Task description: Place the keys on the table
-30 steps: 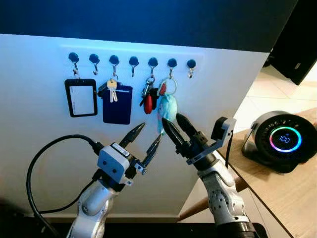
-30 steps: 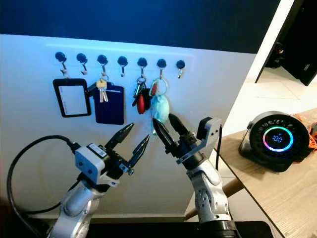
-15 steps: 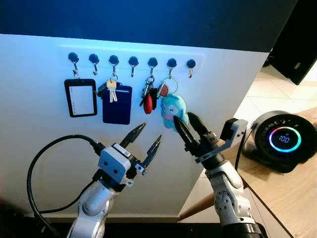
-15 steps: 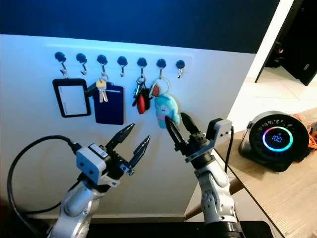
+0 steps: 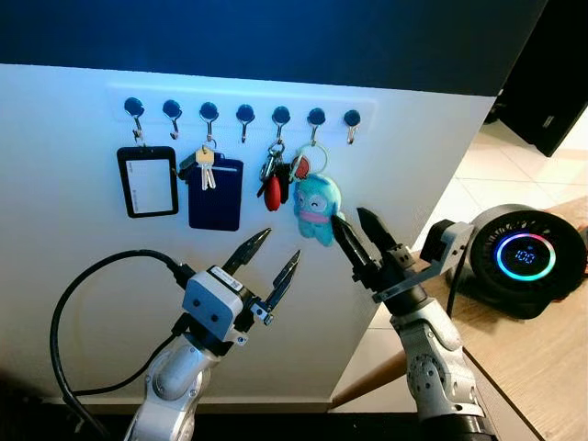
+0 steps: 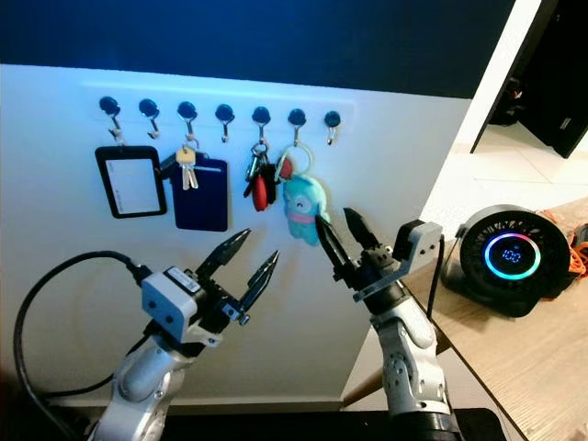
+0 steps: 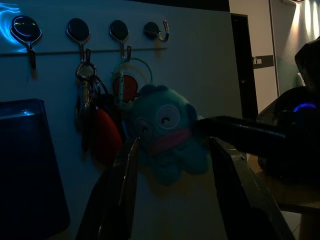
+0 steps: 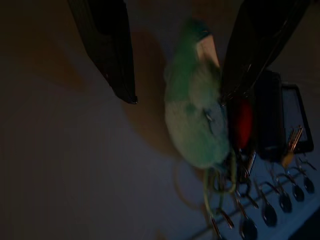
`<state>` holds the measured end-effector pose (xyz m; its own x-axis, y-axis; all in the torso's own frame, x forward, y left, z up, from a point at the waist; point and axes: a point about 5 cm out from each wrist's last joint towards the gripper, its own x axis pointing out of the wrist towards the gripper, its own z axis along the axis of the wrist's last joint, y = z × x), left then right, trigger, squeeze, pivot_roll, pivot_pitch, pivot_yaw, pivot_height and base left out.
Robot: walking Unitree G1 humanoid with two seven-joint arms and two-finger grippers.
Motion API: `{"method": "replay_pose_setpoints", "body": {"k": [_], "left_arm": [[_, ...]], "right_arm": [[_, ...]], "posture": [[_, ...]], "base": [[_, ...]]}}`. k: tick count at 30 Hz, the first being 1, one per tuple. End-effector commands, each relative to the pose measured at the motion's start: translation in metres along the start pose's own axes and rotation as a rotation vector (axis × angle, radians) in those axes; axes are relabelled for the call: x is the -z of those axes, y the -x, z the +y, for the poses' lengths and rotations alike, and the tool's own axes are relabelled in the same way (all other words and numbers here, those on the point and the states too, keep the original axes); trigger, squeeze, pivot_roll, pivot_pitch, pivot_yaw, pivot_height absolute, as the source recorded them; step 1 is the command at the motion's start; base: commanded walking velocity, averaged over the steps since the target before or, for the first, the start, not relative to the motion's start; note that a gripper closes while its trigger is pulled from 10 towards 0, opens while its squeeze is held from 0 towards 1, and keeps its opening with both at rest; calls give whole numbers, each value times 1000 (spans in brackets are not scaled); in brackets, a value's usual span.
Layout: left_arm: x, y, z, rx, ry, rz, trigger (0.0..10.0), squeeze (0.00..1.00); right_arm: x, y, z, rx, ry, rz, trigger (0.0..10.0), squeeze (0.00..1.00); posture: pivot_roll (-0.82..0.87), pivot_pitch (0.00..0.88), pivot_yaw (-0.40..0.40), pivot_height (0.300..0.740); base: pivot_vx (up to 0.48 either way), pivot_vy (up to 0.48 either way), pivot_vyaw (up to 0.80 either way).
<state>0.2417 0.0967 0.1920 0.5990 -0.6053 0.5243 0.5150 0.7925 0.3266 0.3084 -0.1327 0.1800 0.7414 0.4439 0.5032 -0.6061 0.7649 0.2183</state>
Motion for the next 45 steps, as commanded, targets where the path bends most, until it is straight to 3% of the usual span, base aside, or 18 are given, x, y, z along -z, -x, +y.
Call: {"method": "replay_pose_setpoints", "body": {"k": [1,13,15,17,20,21,23,24,27,28,33,34,35,39,40,41,42,45], "left_arm": [[1,1,-3,14,-4,5,10000,0],[0,1,-1,15,-11,7,10000,0],[0,1,-2,15,-11,6,10000,0],[0,1,-2,14,-12,6,10000,0],[0,1,-2,14,-12,6,10000,0],[0,1,-2,14,-12,6,10000,0],[0,1,-2,14,-13,6,10000,0],[0,1,-2,15,-13,6,10000,0],[1,0,-2,17,-13,7,10000,0],[1,0,-2,18,-14,6,10000,0],[1,0,-2,20,-15,6,10000,0],[1,0,-3,20,-15,5,10000,0],[1,0,-3,21,-16,5,10000,0],[0,0,-5,29,-16,5,10000,0],[0,0,-5,30,-15,5,10000,0],[0,0,-5,30,-15,5,10000,0],[0,0,-6,30,-14,5,10000,0],[0,1,-7,29,-12,4,10000,0]], "right_arm": [[6,-1,-3,10,-35,22,10000,0],[18,-13,-1,5,-94,63,10000,0],[18,-13,0,-2,-102,59,3373,0],[18,-13,0,-7,-108,57,0,0],[18,-13,-1,-12,-105,56,0,0],[18,-13,-1,-11,-93,57,4314,0],[18,-13,-1,-10,-84,58,4314,0],[18,-13,-2,-10,-80,60,10000,0],[18,-13,-2,-14,-88,58,8980,0],[18,-13,-1,-18,-100,54,0,0],[18,-13,-1,-18,-98,52,0,0],[18,-13,-1,-17,-86,53,6000,0],[17,-14,-1,-17,-75,51,10000,0],[17,-13,-1,-16,-72,47,10000,31],[18,-11,-2,0,-50,56,10000,404],[18,-11,-2,0,-50,56,10000,404],[21,-3,-7,42,-39,64,10000,1000],[21,4,-10,55,-40,70,10000,1000]], "posture": [[107,85,-101,740],[113,88,-101,740],[113,87,-102,740],[112,87,-102,740],[111,87,-101,740],[110,87,-101,740],[110,87,-101,740],[110,87,-101,740],[109,87,-101,740],[109,87,-101,740],[109,87,-100,740],[109,87,-100,740],[109,87,-100,740],[109,87,-99,740],[110,86,-101,740],[110,86,-101,740],[112,88,-104,740],[112,88,-105,740]], "base": [[0,0,0],[0,0,0],[0,0,0],[0,0,0],[0,0,0],[0,0,0],[0,0,0],[0,0,0],[0,0,0],[0,0,0],[0,0,0],[0,0,0],[0,0,0],[0,0,0],[0,0,0],[0,0,0],[0,0,0],[0,0,0]]}}
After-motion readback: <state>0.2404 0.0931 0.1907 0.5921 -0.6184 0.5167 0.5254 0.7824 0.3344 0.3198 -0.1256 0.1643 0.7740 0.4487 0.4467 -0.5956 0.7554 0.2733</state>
